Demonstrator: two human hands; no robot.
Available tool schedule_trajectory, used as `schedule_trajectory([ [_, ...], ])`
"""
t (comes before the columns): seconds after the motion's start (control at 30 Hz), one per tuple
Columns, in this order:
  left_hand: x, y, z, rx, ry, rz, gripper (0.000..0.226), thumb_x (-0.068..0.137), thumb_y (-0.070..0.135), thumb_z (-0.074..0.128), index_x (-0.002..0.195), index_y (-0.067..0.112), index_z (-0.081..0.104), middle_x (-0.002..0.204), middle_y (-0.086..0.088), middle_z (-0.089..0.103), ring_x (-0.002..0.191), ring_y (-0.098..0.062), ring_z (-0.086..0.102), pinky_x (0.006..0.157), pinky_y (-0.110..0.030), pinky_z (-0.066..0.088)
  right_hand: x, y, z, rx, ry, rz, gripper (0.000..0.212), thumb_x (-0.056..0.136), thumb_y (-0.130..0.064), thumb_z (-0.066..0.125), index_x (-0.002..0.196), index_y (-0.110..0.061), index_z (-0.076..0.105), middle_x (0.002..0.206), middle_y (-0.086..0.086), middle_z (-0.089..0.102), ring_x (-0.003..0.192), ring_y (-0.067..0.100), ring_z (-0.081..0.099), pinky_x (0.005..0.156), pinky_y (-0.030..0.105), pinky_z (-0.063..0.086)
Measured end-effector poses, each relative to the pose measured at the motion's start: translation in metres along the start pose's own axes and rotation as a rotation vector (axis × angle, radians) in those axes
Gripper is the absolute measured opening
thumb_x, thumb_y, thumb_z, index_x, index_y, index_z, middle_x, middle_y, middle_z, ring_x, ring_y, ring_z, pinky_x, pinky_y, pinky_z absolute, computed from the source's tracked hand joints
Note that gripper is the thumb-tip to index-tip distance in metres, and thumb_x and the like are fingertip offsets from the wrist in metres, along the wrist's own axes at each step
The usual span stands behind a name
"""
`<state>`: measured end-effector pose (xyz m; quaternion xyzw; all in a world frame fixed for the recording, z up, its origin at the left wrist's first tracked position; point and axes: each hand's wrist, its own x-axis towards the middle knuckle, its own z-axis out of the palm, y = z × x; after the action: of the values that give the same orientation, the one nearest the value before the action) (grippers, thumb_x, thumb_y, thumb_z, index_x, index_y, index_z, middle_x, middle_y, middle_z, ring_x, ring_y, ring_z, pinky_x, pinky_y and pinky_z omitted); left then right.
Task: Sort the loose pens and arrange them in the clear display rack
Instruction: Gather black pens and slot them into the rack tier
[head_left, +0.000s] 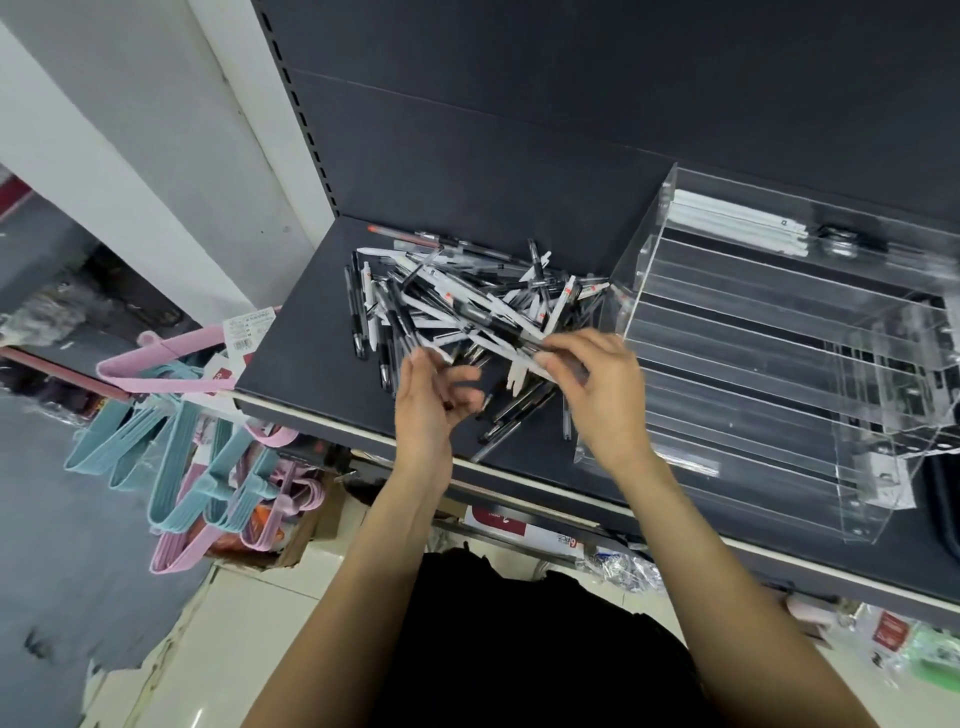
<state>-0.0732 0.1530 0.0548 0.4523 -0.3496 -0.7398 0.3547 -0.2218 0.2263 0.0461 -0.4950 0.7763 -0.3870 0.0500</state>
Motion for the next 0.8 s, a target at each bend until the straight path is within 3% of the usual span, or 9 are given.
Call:
schedule_trajectory([
  [0.07,0.002,-0.004,-0.005,-0.036,0.046,0.049,0.023,0.105,0.028,0.033,0.095,0.016,0.050,0.073,0.005,0.068,0.063,-0.010,0.063,0.072,-0.026,0.051,0.003,-0.008,0.001,0.237,-0.036,0.203,0.017,0.087,-0.025,0.066,0.097,-0.012,0.071,0.083,-0.007,0.065,0.075,0.012,0.057,0.073,0.026,0.044],
  [0.17,-0.002,-0.012,0.002,-0.032,-0.038,0.050,0.022,0.104,0.026,0.036,0.109,0.015,0.053,0.105,0.006,0.070,0.101,-0.013,0.067,0.093,-0.028,0.049,0.006,-0.031,0.005,0.560,-0.188,0.446,0.008,0.088,-0.021,0.065,0.092,-0.017,0.070,0.071,0.002,0.065,0.070,0.009,0.055,0.071,0.021,0.044],
  [0.23,-0.007,-0.015,0.014,-0.105,-0.079,-0.019,0.022,0.103,0.023,0.036,0.113,0.015,0.054,0.109,0.004,0.069,0.104,-0.011,0.065,0.094,-0.027,0.048,0.006,-0.043,0.012,0.638,-0.232,0.491,0.008,0.088,-0.019,0.065,0.093,-0.017,0.071,0.080,0.006,0.069,0.076,0.009,0.059,0.073,0.018,0.046],
  [0.43,-0.009,-0.023,0.031,-0.235,-0.123,-0.145,0.032,0.104,0.025,0.035,0.130,0.014,0.051,0.105,0.002,0.066,0.092,-0.005,0.062,0.093,-0.030,0.043,0.008,-0.047,0.024,0.597,-0.210,0.491,0.004,0.087,-0.024,0.067,0.089,-0.020,0.068,0.084,-0.004,0.068,0.081,0.009,0.062,0.077,0.024,0.051],
  [0.5,-0.007,-0.026,0.030,-0.183,-0.118,-0.161,0.040,0.103,0.032,0.036,0.139,0.015,0.044,0.115,0.001,0.065,0.104,-0.006,0.061,0.100,-0.031,0.041,0.006,-0.048,0.026,0.523,-0.234,0.450,0.007,0.090,-0.028,0.062,0.089,-0.022,0.065,0.078,-0.011,0.064,0.071,0.002,0.058,0.070,0.019,0.047],
  [0.6,-0.007,-0.030,0.026,0.027,-0.133,-0.178,0.070,0.090,0.061,0.043,0.148,0.024,0.031,0.138,0.001,0.054,0.126,-0.010,0.051,0.111,-0.038,0.035,0.003,-0.050,0.027,0.395,-0.272,0.394,0.016,0.097,-0.031,0.050,0.095,-0.018,0.059,0.074,-0.008,0.061,0.063,0.004,0.054,0.062,0.018,0.044],
  [0.67,-0.007,-0.031,0.022,0.142,-0.180,-0.151,0.060,0.091,0.059,0.042,0.141,0.026,0.041,0.136,0.002,0.055,0.124,-0.009,0.052,0.109,-0.036,0.038,0.002,-0.050,0.027,0.360,-0.289,0.396,0.015,0.100,-0.030,0.044,0.098,-0.017,0.052,0.075,-0.005,0.059,0.063,0.006,0.054,0.061,0.021,0.044],
  [0.73,-0.002,-0.028,0.015,0.134,-0.229,-0.136,0.032,0.100,0.039,0.042,0.125,0.025,0.056,0.128,-0.001,0.060,0.117,-0.009,0.056,0.099,-0.029,0.045,0.000,-0.047,0.025,0.402,-0.299,0.439,0.014,0.100,-0.029,0.042,0.098,-0.018,0.049,0.071,-0.006,0.055,0.058,0.007,0.050,0.059,0.024,0.041],
  [0.8,0.003,-0.020,0.008,0.099,-0.278,-0.120,0.022,0.095,0.024,0.052,0.112,0.018,0.066,0.117,-0.004,0.065,0.106,-0.008,0.062,0.087,-0.021,0.048,-0.001,-0.041,0.022,0.460,-0.325,0.478,0.014,0.100,-0.027,0.043,0.097,-0.016,0.052,0.066,-0.004,0.055,0.054,0.008,0.048,0.056,0.027,0.041],
])
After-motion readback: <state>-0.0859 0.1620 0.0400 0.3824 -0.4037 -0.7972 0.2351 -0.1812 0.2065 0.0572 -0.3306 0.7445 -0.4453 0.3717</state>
